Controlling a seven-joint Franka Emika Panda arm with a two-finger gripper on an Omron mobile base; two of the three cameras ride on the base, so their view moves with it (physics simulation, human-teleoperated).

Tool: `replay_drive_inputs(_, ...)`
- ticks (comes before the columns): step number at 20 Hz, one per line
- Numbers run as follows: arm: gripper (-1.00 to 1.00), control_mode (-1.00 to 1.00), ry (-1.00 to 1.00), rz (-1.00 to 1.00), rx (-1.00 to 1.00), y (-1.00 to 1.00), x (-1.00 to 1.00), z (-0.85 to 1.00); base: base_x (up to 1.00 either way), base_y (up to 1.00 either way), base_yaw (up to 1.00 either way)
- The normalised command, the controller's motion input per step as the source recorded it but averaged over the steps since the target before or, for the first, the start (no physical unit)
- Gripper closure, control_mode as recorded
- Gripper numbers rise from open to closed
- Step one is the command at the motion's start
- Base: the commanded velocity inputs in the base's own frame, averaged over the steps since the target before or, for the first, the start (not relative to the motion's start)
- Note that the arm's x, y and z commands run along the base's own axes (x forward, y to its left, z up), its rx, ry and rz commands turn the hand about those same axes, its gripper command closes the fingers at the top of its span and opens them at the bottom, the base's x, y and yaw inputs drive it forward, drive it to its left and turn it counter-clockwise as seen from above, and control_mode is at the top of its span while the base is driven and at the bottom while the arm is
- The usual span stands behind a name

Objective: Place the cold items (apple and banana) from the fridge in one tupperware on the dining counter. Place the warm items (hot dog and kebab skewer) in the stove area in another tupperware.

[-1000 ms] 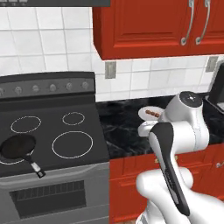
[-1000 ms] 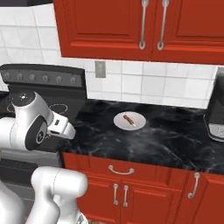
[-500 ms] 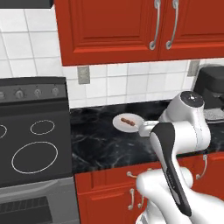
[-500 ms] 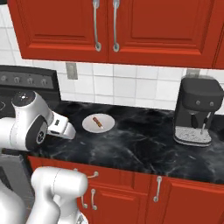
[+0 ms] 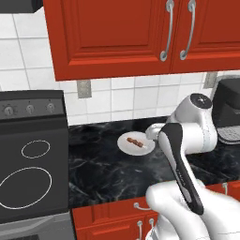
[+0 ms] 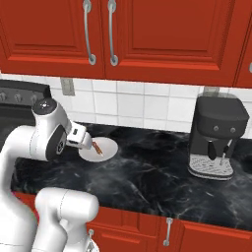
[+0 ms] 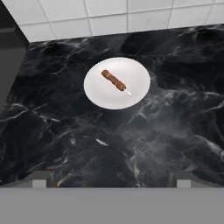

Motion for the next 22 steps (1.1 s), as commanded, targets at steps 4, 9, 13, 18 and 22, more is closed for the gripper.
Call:
replay_drive_inputs(4,-1.0,-1.0,-0.1,0.18,-0.07,0.04,0.67,-0.46,0.0,0.0,0.0)
replay_drive_inputs(9,-1.0,-1.0,-0.15,0.11,-0.22,0.11,0.37,-0.75,0.0,0.0,0.0)
replay_drive_inputs(13,-1.0,-1.0,-0.02,0.06,-0.06,0.01,0.44,-0.41,0.0,0.0,0.0)
replay_drive_inputs(18,-1.0,-1.0,0.1,0.0,-0.03,0.0,0.47,-0.19,0.0,0.0,0.0)
replay_drive_inputs(22,-1.0,-1.0,0.12,0.0,-0.01,0.0,0.4,-0.08,0.0,0.0,0.0)
